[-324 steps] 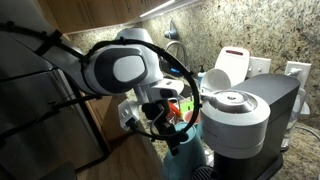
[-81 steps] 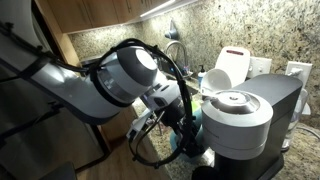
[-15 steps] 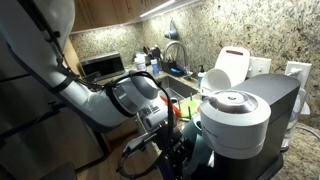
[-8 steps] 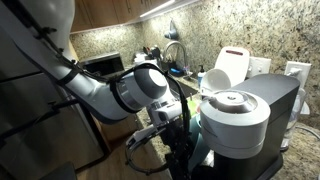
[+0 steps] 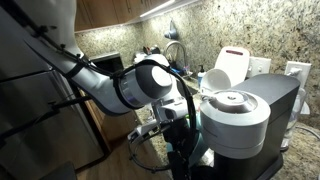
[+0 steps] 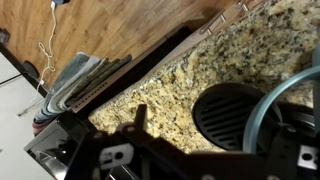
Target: Tilt the watering can over the mug
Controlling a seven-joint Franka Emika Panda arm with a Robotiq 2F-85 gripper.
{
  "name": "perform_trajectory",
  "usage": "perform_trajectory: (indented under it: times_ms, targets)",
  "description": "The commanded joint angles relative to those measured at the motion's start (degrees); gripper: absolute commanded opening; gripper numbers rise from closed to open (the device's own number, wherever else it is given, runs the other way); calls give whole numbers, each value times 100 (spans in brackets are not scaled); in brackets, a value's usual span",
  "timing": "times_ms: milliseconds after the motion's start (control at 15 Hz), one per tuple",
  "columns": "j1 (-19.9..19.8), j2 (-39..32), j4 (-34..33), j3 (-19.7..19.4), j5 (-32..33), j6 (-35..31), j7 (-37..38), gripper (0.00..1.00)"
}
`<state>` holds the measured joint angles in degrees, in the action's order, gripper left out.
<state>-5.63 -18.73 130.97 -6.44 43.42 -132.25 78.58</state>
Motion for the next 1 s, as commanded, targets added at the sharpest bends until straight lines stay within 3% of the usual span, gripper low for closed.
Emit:
perform_trajectory:
  times_ms: [0,400,667,733,800,933]
  targets:
    - [33,-11,-41,-85,-486,68,-592,100]
    - [132,-23,-80,-179,-1043,140,-1117,100]
    - [278,26,-63,-376,-972,101,-493,100]
    - [356,24,-75,-470,-860,116,-195,75]
    - [437,38,-67,-566,-705,98,108,74]
    - [571,54,-90,-704,-377,130,805,59]
